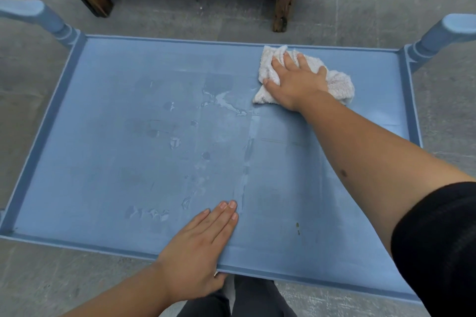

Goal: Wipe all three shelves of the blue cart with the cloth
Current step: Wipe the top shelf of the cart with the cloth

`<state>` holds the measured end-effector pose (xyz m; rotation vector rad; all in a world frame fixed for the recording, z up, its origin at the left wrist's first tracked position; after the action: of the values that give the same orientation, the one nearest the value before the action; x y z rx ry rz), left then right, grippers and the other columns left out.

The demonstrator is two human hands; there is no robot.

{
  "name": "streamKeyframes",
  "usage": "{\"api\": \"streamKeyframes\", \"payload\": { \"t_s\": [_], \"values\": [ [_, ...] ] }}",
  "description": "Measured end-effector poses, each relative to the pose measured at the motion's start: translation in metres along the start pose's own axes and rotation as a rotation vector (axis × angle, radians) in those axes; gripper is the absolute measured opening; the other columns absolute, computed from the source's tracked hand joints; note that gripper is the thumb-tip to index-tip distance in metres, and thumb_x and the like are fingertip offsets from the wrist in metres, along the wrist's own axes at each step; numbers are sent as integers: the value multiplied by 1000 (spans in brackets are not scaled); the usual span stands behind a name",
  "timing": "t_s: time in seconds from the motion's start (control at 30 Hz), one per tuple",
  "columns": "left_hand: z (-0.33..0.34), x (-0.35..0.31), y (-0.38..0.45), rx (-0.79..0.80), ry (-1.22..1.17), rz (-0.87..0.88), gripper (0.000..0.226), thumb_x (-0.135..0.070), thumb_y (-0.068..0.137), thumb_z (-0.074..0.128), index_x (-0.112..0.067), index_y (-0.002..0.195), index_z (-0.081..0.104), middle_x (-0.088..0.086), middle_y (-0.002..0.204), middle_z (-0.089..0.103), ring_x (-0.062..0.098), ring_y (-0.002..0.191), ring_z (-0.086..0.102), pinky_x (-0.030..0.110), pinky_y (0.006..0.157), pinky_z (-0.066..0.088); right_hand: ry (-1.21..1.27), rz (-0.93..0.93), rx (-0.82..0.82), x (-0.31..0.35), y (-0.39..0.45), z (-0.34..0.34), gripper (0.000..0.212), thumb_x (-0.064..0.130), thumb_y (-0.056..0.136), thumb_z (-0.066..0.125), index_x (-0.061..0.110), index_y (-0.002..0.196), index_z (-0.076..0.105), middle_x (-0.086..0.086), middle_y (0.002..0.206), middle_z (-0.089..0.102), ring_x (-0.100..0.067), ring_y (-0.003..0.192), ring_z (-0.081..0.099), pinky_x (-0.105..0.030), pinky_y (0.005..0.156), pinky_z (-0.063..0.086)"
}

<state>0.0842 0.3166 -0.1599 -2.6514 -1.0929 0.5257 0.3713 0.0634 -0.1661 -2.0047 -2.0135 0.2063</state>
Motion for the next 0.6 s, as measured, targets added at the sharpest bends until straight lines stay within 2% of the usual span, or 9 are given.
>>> {"api": "streamKeyframes", "payload": {
  "t_s": [0.23, 0.47, 0.6],
  "values": [
    [1, -1, 0, -2, -21, 21, 99, -57, 66, 59, -4, 147, 37, 12, 159, 26, 24, 147, 23, 39, 112, 24, -24, -14, 8, -8, 16, -6, 73, 76, 85, 11, 45, 151, 3, 13, 163, 0, -19, 150, -3, -68, 110, 8],
    [1, 3, 0, 27, -19, 14, 99, -54, 66, 58, -6, 149, 33, 12, 160, 21, 24, 148, 20, 39, 114, 20, -24, 20, 38, -6, 16, -4, 77, 80, 81, 9, 48, 150, 1, 14, 163, -3, -18, 150, -5, -70, 109, 6],
    [0, 2, -1, 26, 2, 15, 99, -65, 73, 53, -6, 150, 32, 11, 161, 19, 25, 148, 17, 40, 115, 16, -15, 31, 61, -2, 7, -1, 76, 79, 80, 10, 49, 149, -2, 14, 163, -5, -19, 150, -6, -73, 107, 5]
  ]
}}
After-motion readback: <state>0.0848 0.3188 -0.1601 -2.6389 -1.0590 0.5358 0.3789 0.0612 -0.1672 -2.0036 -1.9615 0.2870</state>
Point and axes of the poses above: each hand's wrist, its own y-axis towards the middle knuckle, its own z-axis out of the palm, x = y × z, the point moved 5 cm from there along y, towards the middle knuckle
